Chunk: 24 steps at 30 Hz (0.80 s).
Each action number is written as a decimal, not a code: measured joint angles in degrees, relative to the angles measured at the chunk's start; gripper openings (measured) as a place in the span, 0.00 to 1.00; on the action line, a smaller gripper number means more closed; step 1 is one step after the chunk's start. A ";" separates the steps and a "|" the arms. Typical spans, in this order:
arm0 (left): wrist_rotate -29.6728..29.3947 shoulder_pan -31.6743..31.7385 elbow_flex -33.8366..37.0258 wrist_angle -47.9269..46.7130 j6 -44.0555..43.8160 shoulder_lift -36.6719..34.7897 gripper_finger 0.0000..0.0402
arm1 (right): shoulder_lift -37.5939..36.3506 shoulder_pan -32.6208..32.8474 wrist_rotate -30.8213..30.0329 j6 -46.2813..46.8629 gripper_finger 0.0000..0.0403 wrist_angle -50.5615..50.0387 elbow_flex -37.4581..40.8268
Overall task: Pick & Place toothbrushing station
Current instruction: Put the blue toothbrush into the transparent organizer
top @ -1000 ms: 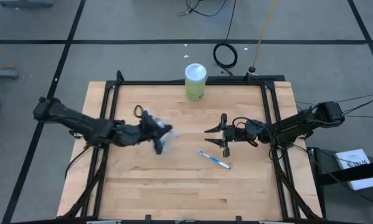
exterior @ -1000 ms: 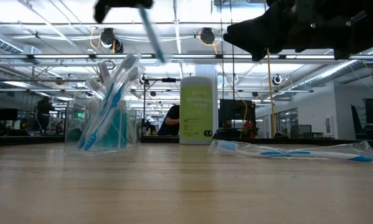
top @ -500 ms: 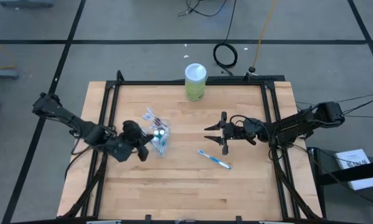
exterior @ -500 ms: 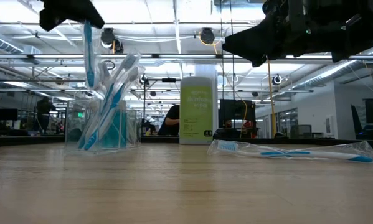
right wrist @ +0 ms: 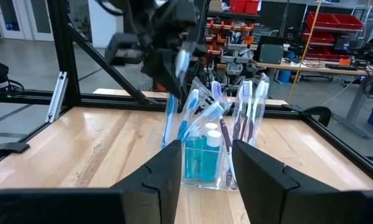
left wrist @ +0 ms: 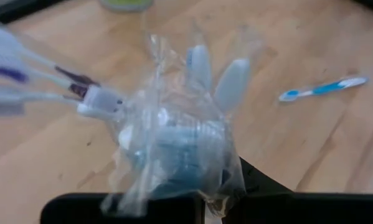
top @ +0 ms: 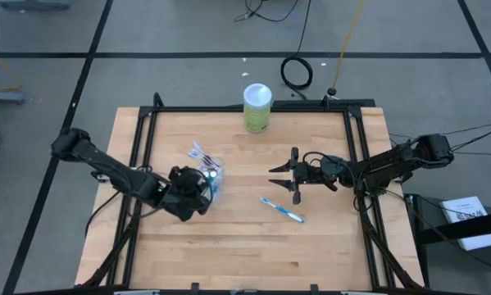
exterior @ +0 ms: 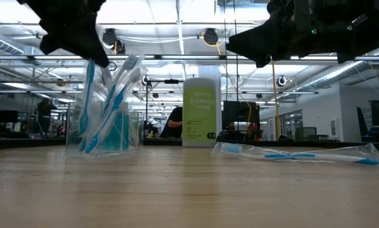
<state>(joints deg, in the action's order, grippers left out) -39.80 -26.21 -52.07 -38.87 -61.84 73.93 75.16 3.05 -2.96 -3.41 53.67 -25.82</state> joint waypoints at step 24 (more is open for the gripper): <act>3.72 3.73 -0.04 1.77 -4.51 7.25 0.18 | 0.00 0.00 0.00 0.02 0.33 0.00 0.00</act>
<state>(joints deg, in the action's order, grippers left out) -36.07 -22.48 -52.12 -37.10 -66.35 81.19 75.16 3.05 -2.96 -3.40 53.67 -25.82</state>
